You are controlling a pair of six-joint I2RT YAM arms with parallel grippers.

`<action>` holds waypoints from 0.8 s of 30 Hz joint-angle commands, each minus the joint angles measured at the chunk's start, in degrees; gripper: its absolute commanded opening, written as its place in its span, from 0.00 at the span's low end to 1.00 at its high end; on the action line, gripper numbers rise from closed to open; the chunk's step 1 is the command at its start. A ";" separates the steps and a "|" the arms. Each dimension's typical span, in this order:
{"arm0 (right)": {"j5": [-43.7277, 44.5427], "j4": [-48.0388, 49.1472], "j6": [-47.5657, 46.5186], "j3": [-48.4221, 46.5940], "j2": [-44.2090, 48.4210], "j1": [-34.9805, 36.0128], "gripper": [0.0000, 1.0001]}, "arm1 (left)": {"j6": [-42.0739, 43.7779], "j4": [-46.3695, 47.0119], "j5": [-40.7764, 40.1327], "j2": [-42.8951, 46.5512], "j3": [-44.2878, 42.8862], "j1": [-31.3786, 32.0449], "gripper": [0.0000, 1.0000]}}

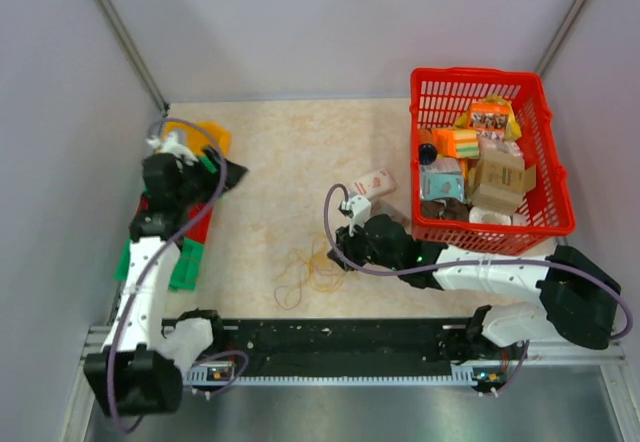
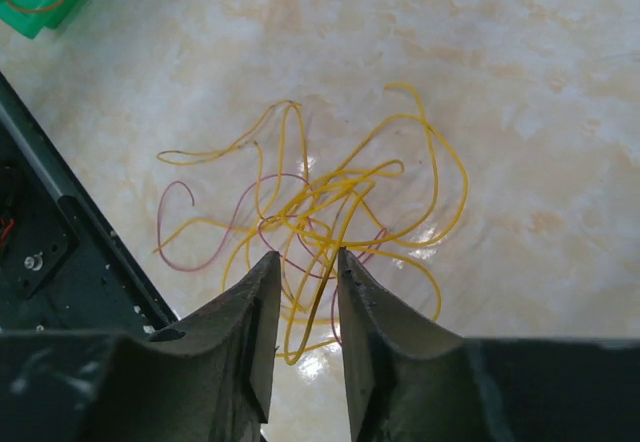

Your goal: Untangle the cables

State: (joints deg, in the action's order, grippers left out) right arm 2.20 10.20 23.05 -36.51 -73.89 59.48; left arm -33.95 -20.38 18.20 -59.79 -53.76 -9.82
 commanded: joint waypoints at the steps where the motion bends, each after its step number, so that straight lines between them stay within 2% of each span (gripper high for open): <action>1: 2.20 -2.38 -1.42 -2.68 -2.75 0.37 0.20 | 4.95 7.28 15.36 6.78 12.51 16.12 0.67; 3: 1.94 -2.46 -0.82 -4.00 -2.93 0.37 0.04 | 4.25 10.86 18.26 10.73 17.61 19.48 0.47; 4: 1.41 -2.46 -0.20 -4.53 -2.49 0.46 0.00 | 3.99 12.89 19.58 13.36 19.72 20.36 0.45; 5: 0.97 -2.64 0.85 -5.14 -2.05 0.37 0.00 | 3.90 14.13 20.47 16.25 21.83 20.89 0.45; 6: 0.71 -3.77 1.99 -6.11 -1.27 0.28 0.00 | 3.81 15.27 21.00 18.63 23.59 21.59 0.46; 8: 0.44 -6.66 4.97 -8.30 0.93 0.02 0.00 | 3.98 16.42 21.44 23.38 25.80 23.09 0.58; 12: -1.84 -11.85 12.53 -14.36 7.95 -1.56 0.00 | 1.35 23.80 23.02 25.61 28.88 28.79 0.96; 13: -3.50 -13.52 13.94 -16.64 8.84 -1.65 0.00 | 1.61 24.42 21.72 25.08 28.19 31.42 0.99; 17: -4.31 -20.03 19.47 -25.08 10.17 -2.00 0.00 | 6.43 24.34 11.19 22.09 20.91 44.42 0.99; 20: -5.97 -20.74 24.13 -28.96 10.60 -2.53 0.00 | 10.56 23.46 8.10 16.83 14.14 50.24 0.99; 24: -7.99 -19.34 29.24 -32.39 10.96 -2.44 0.00 | 14.87 22.23 3.88 10.49 7.36 54.81 0.99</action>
State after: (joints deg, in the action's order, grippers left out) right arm -2.81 -7.33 44.80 -65.21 -63.46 57.58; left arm -25.36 -1.69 28.73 -45.15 -39.55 41.56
